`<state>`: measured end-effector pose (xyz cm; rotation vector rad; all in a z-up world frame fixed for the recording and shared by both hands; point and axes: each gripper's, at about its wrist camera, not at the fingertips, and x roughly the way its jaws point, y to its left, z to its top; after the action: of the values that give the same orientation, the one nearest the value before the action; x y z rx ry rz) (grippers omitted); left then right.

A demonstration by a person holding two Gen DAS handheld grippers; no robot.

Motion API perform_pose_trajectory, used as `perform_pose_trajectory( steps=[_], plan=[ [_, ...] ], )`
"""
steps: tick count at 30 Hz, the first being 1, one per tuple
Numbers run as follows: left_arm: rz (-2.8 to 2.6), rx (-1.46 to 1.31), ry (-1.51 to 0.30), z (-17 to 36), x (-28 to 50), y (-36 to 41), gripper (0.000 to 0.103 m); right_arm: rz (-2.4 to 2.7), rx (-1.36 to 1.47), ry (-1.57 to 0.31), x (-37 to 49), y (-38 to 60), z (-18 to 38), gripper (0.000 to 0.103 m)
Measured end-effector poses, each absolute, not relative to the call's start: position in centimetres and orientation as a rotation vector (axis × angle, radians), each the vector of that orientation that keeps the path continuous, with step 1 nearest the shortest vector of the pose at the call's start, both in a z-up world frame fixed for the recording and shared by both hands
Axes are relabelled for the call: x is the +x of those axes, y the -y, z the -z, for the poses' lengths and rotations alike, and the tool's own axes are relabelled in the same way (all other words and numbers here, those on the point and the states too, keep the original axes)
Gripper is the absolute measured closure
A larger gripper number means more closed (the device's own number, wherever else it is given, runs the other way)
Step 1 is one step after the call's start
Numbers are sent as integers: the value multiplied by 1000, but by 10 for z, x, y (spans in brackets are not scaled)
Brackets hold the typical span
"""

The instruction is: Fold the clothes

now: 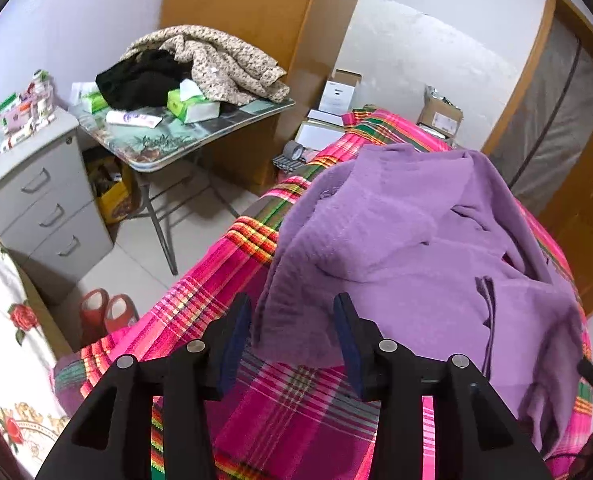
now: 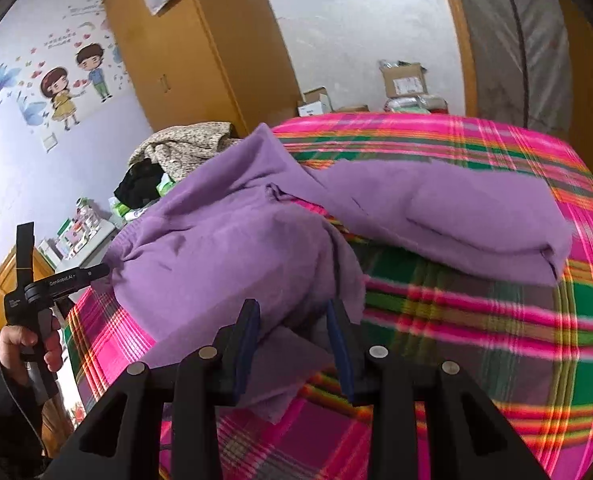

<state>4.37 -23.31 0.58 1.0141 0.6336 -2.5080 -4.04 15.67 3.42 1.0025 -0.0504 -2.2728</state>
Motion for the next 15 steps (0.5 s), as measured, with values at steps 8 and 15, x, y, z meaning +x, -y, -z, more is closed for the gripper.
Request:
perform_pose_trajectory(
  steps=[8, 15],
  plan=[
    [2522, 1034, -727, 2, 47, 235, 59, 2229, 1080, 90, -28, -173, -17, 64],
    [2562, 1023, -668, 0, 43, 226, 86, 2118, 1151, 76, -22, -161, -2, 63]
  ],
)
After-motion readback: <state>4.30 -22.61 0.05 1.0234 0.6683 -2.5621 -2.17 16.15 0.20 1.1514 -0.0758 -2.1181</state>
